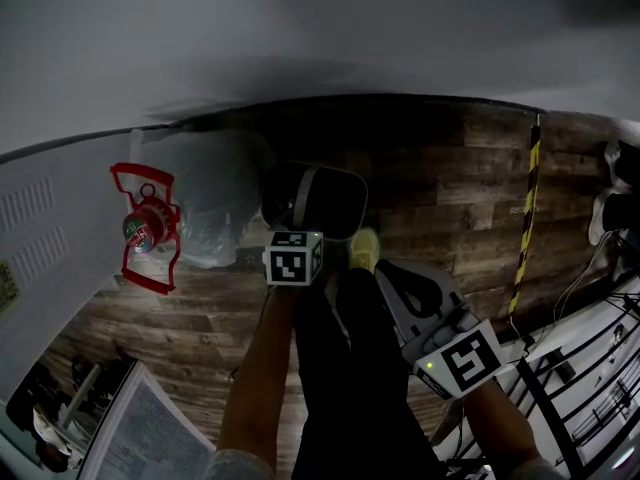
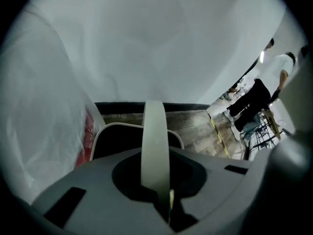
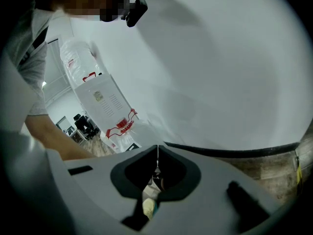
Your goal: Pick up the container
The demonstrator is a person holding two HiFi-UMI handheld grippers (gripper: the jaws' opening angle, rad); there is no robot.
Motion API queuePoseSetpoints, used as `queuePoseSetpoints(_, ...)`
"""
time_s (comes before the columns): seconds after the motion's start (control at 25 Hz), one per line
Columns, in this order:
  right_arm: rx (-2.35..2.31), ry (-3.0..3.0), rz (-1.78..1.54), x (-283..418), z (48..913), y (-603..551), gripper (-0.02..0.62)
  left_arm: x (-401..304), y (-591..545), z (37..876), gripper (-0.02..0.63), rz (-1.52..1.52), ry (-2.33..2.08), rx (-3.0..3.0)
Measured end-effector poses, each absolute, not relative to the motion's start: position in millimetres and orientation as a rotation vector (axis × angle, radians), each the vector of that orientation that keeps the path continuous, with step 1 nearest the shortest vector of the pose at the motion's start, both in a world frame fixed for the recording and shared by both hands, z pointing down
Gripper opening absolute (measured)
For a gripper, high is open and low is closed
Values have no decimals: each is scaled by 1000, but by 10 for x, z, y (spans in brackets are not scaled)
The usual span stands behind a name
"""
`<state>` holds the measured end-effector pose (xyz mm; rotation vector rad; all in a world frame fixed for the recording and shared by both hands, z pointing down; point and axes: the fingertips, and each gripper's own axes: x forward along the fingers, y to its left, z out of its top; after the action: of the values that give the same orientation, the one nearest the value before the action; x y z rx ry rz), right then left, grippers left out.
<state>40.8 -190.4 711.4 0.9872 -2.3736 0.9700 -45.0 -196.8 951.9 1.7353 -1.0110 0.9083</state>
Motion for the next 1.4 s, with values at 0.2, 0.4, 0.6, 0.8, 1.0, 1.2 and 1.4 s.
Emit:
queuePoseSetpoints(0.2,1009,-2358,973,594,7118,-1865,26,-469,-1903,9523,14,964,-984,1685)
queuePoseSetpoints(0.4,1041,-2376,962,632,6987,-1926,26,-377,-1839,9403,12,949,-936,1683)
queuePoseSetpoints(0.6,1040,-2363,921,697,6824,-1964,26,-378,-1722,9417,12,1072,-892,1601)
queuePoseSetpoints(0.8,1067,-2367,895,760,6649,-2020,26,-371,-1576,9319,13,1102,-898,1547)
queuePoseSetpoints(1.0,1099,-2387,890,762,6436,-2041,26,-379,-1443,9112,14,1099,-892,1498)
queuePoseSetpoints(1.2,1089,-2389,826,790,6055,-2093,25,-466,-1178,8747,14,1104,-884,1438)
queuePoseSetpoints(1.4,1098,-2403,800,812,5550,-2166,25,-537,-951,8213,14,1063,-888,1381)
